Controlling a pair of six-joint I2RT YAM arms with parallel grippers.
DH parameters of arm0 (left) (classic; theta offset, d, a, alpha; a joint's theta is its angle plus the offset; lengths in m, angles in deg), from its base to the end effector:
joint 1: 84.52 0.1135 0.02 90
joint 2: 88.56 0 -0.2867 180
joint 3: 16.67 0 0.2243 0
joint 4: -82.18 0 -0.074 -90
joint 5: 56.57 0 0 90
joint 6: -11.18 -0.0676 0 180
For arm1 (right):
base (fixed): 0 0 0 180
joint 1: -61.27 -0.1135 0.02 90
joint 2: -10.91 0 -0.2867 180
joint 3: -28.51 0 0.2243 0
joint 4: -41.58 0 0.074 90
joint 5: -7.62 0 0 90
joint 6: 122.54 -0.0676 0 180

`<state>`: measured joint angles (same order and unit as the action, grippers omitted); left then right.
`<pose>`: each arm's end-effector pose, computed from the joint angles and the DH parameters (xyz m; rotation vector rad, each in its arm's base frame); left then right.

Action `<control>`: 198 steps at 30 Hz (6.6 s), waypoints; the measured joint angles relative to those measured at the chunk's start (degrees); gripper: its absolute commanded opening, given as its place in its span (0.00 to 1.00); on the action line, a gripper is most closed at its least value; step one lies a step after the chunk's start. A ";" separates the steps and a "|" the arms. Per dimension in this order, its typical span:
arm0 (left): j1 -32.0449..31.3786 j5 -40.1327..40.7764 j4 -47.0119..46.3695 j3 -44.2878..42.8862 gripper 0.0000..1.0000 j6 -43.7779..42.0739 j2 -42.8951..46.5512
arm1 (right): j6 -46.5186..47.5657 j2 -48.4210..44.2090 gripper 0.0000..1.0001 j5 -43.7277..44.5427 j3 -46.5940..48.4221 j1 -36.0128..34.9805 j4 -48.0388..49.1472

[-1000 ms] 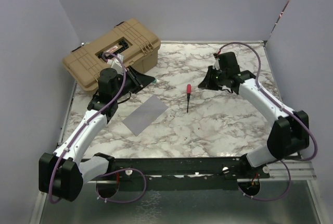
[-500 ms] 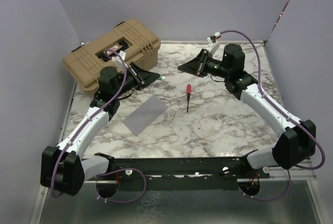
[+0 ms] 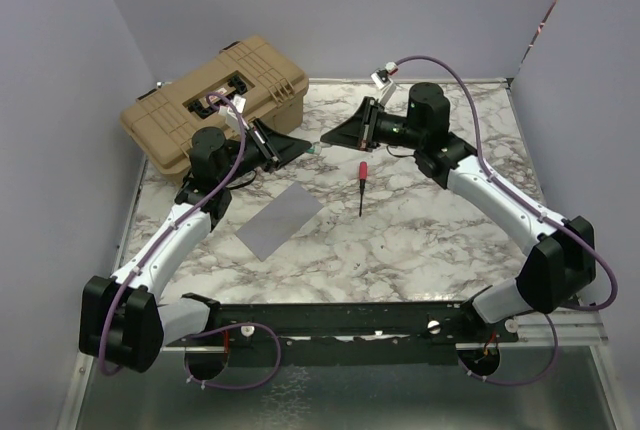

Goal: Place the letter into the envelope and seal it

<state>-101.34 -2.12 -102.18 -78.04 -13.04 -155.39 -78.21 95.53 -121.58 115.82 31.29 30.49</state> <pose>0.2370 -0.1127 0.3533 -0.2249 1.8257 -1.5588 0.2751 0.2080 0.3910 -0.3133 1.9255 1.5116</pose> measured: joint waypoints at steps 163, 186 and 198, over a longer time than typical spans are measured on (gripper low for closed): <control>-7.50 31.01 40.54 -5.31 0.99 -27.08 6.01 | -3.72 28.63 0.52 18.03 -6.84 1.16 1.86; -6.88 61.92 56.33 -21.03 0.99 -38.27 15.91 | 14.93 -8.94 0.65 63.34 1.16 1.16 -39.78; -6.86 75.69 59.12 -27.76 0.99 -45.20 22.88 | 22.93 -26.91 0.67 74.40 8.87 1.16 -45.13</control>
<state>-108.20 73.57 -43.06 -105.79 -58.24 -132.51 -55.28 68.62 -47.18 124.69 32.45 -14.65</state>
